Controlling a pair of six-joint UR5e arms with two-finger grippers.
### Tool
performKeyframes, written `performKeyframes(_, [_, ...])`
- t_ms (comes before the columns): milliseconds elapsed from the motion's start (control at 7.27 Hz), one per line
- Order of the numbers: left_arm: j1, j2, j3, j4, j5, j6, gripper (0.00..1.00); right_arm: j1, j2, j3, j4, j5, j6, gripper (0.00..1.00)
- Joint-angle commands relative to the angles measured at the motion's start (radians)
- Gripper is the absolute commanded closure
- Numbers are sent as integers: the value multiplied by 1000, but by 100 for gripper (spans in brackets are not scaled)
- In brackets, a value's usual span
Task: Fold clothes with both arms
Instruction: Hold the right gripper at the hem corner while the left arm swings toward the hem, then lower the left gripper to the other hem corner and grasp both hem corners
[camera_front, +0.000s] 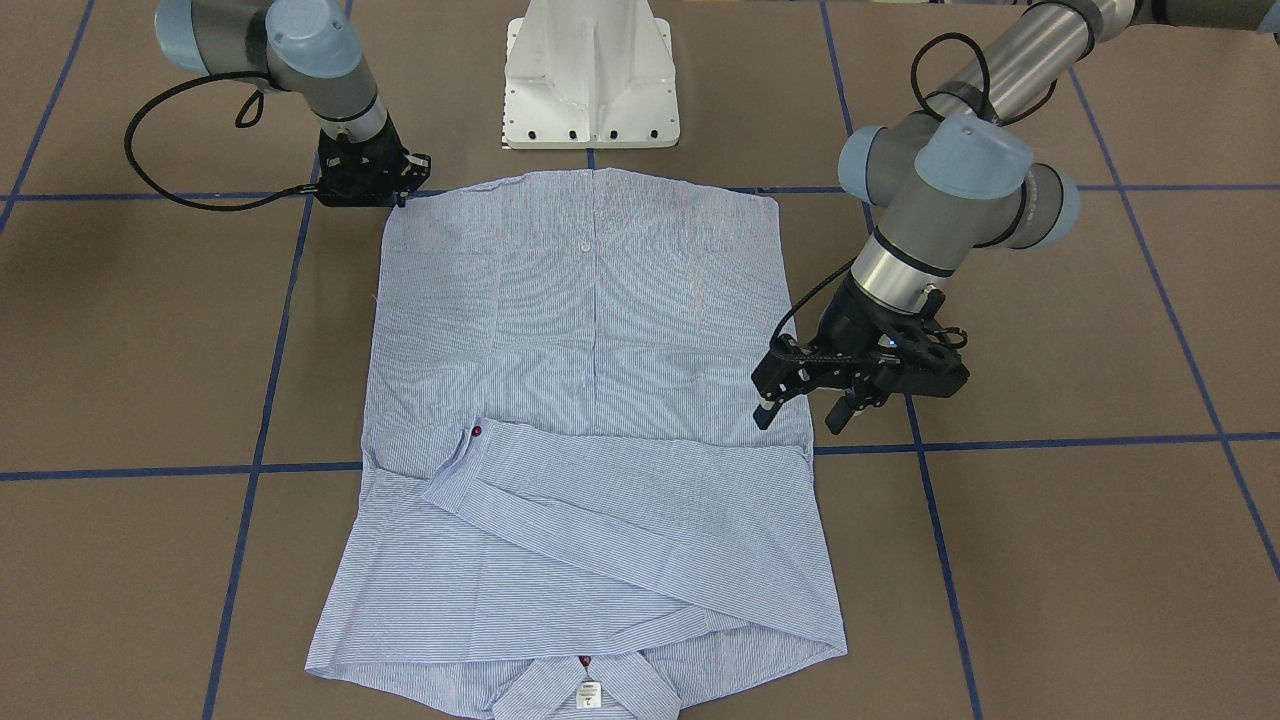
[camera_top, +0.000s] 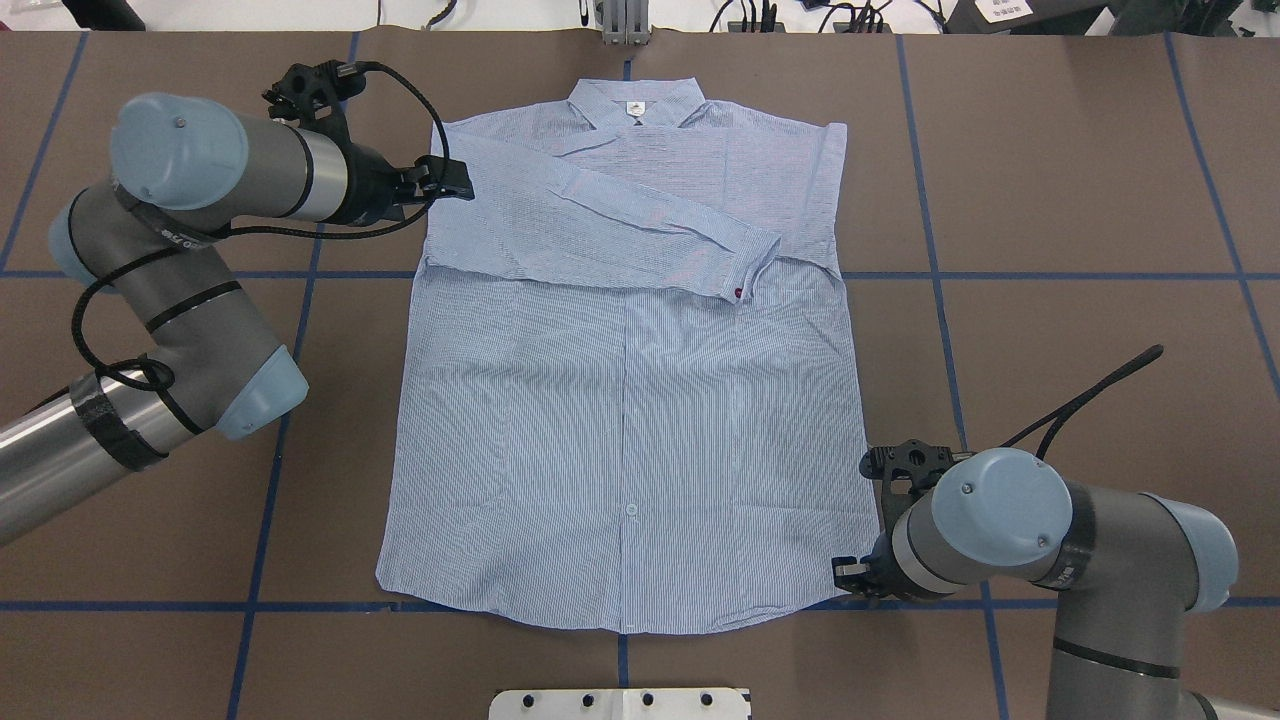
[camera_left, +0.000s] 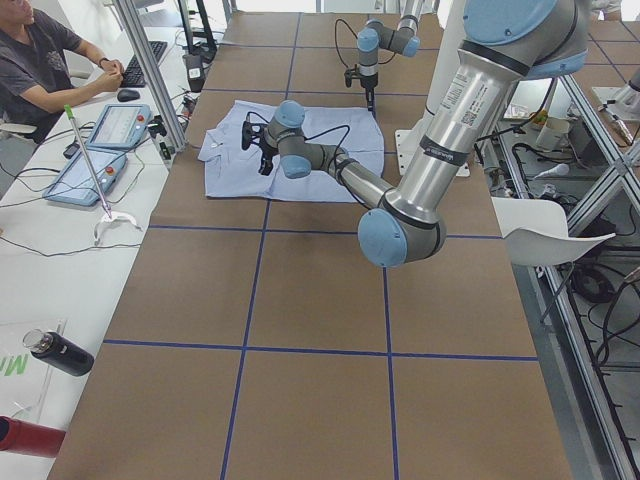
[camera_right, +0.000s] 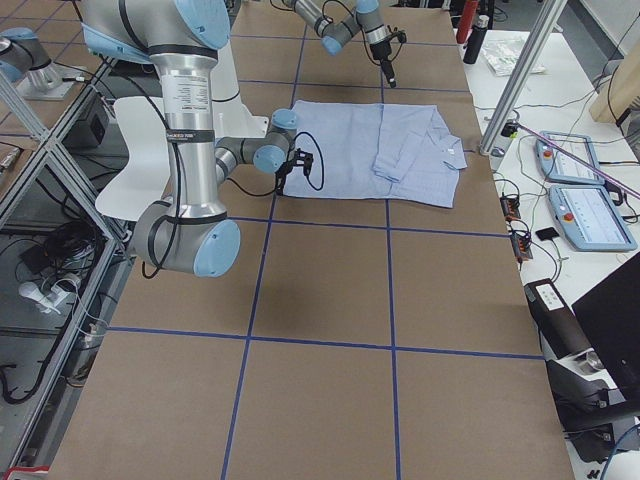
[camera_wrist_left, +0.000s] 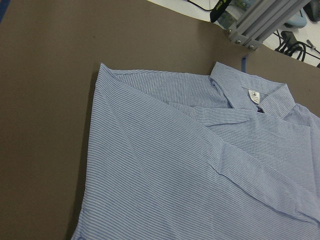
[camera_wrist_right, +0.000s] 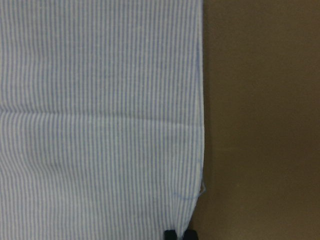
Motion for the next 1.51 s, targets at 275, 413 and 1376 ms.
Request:
performKeyframes(275, [5, 11, -18, 5, -5, -6, 1, -1, 12, 11, 2, 16, 0, 98])
performKeyframes(413, [46, 56, -65, 15, -8, -14, 1, 0, 13, 16, 5, -20, 12, 100])
performKeyframes(1376, [443, 353, -504, 337, 141, -342, 2, 6, 11, 115, 12, -125, 55, 100])
